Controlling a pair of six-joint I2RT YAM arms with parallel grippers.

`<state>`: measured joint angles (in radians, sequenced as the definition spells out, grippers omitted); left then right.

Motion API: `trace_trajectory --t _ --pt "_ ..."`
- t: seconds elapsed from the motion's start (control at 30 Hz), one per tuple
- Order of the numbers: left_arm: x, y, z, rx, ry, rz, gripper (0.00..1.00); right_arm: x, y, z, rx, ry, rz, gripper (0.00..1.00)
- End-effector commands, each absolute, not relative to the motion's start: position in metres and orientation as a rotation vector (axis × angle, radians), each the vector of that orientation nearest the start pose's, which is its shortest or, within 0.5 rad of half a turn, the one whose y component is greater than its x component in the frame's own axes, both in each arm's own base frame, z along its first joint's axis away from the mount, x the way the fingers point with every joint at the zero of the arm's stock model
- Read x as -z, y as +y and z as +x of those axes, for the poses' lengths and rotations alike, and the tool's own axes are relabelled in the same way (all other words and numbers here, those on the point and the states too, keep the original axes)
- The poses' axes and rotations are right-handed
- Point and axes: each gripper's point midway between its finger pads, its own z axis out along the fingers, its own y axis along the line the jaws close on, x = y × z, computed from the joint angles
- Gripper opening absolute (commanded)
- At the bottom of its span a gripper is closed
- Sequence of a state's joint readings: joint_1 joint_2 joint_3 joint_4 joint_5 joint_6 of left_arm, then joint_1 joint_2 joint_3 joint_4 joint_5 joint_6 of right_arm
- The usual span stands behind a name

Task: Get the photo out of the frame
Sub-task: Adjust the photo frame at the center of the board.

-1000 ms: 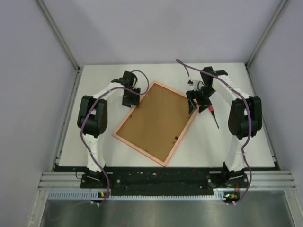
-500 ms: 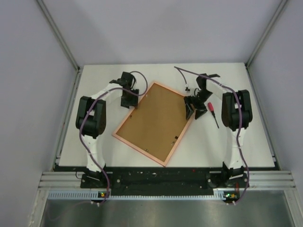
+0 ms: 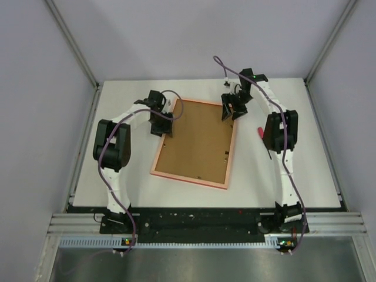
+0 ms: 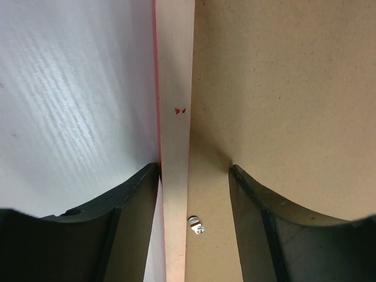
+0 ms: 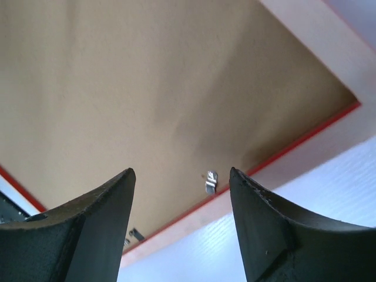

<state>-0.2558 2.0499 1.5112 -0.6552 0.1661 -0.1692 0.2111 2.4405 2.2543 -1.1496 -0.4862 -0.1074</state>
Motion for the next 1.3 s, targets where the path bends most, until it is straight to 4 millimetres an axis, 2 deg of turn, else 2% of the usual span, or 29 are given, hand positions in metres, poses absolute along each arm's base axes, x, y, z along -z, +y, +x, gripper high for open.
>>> trace_trajectory --t 0.0,0.13,0.27,0.33,0.43,0.57,0.7,0.83,0.93,0.97,1.1,1.27 --pt "-0.04 -0.163 0.398 0.481 2.785 0.217 0.57 -0.062 0.204 0.483 -0.676 2.715 -0.621 0.65" --pt "-0.037 -0.167 0.393 0.521 2.798 0.202 0.57 -0.063 0.213 0.491 -0.607 2.69 -0.637 0.64" --pt "-0.038 -0.159 0.394 0.458 2.791 0.164 0.57 -0.076 0.194 0.494 -0.304 2.672 -0.67 0.62" --pt "-0.039 -0.155 0.396 0.423 2.786 0.143 0.57 -0.088 0.185 0.492 -0.132 2.643 -0.702 0.61" --pt "-0.04 -0.152 0.398 0.394 2.777 0.102 0.57 -0.091 0.18 0.479 -0.002 2.642 -0.727 0.56" --pt "-0.038 -0.15 0.394 0.386 2.77 0.031 0.57 -0.082 0.175 0.466 0.127 2.668 -0.727 0.5" --pt "-0.037 -0.148 0.389 0.38 2.754 -0.033 0.56 -0.082 0.167 0.467 0.204 2.657 -0.676 0.48" --pt "-0.045 -0.149 0.388 0.4 2.728 -0.069 0.56 -0.083 0.165 0.468 0.21 2.658 -0.631 0.47" --pt "-0.049 -0.151 0.388 0.417 2.72 -0.077 0.55 -0.097 0.173 0.466 0.129 2.623 -0.591 0.47" --pt "-0.049 -0.152 0.387 0.428 2.721 -0.075 0.55 -0.103 0.173 0.466 0.108 2.615 -0.579 0.5" --pt "-0.053 -0.158 0.386 0.48 2.715 -0.056 0.54 -0.113 0.164 0.462 0.053 2.623 -0.523 0.55" --pt "-0.057 -0.164 0.385 0.523 2.708 -0.042 0.54 -0.11 0.15 0.464 -0.008 2.646 -0.459 0.57"
